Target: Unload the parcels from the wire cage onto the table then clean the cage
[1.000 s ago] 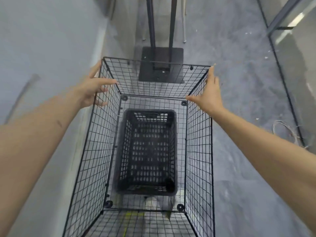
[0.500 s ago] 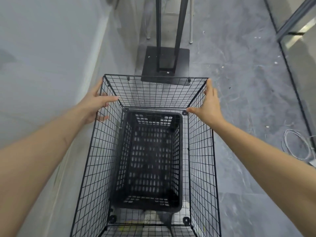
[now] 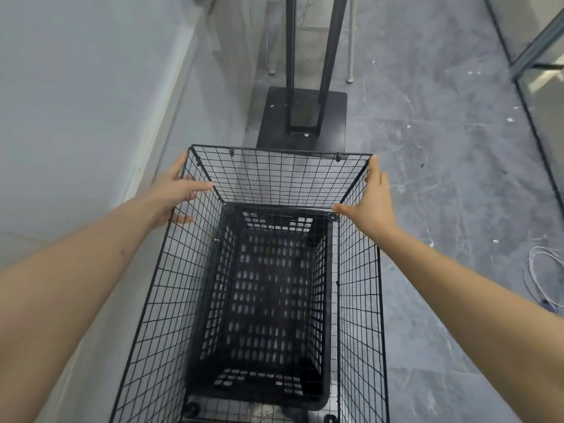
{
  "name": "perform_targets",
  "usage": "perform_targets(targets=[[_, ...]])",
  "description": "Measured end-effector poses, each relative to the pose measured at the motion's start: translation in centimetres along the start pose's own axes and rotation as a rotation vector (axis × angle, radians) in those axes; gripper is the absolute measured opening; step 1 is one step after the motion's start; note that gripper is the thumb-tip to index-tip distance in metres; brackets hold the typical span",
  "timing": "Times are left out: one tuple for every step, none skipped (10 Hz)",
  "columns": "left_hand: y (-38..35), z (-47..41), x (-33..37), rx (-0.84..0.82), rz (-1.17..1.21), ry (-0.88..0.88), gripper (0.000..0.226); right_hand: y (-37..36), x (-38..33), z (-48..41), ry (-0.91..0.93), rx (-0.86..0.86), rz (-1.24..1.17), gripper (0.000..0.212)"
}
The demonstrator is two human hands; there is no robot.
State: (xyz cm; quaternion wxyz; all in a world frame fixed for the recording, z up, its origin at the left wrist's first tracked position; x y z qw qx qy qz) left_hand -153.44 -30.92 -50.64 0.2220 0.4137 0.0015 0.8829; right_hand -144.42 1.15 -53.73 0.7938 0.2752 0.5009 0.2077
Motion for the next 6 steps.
perform_targets(targets=[[0.5,-0.6,0.6,0.007,-0.024,-0.016,0.093,0.1,-0.5,-0.5,0.007,-0.003,-0.019,0.115],[0.7,-1.1,0.7,0.002,-0.022,0.000,0.092,-0.1,-0.8,-0.7,-0.011,0.004,-0.025,0.113],[1.0,-1.4,0.7,-0.017,-0.012,0.008,0.091,-0.2,-0.7,-0.9,-0.012,0.030,-0.019,0.111],[1.1,-1.3,0.7,-0.050,-0.066,0.025,0.087,-0.2,-0.6,-0.8,-0.017,0.033,-0.024,0.108],[0.9,-0.9,2.1,-0.039,-0.258,0.068,0.082,0.5,-1.1,-1.0,-0.071,0.012,0.018,0.105],[0.6,1.2,5.6,0.108,-0.572,-0.080,0.084,2.2,-3.3,-0.3,-0.111,-0.048,0.186,0.091]])
Point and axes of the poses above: each hand's wrist, its own z-axis away from the middle knuckle, its own y-axis out of the back of the hand, x = y × z, the point moved 1 cm from there along -z, towards the middle knuckle, and after that the axes turned 12 degrees about -x, right-handed, at the moved point
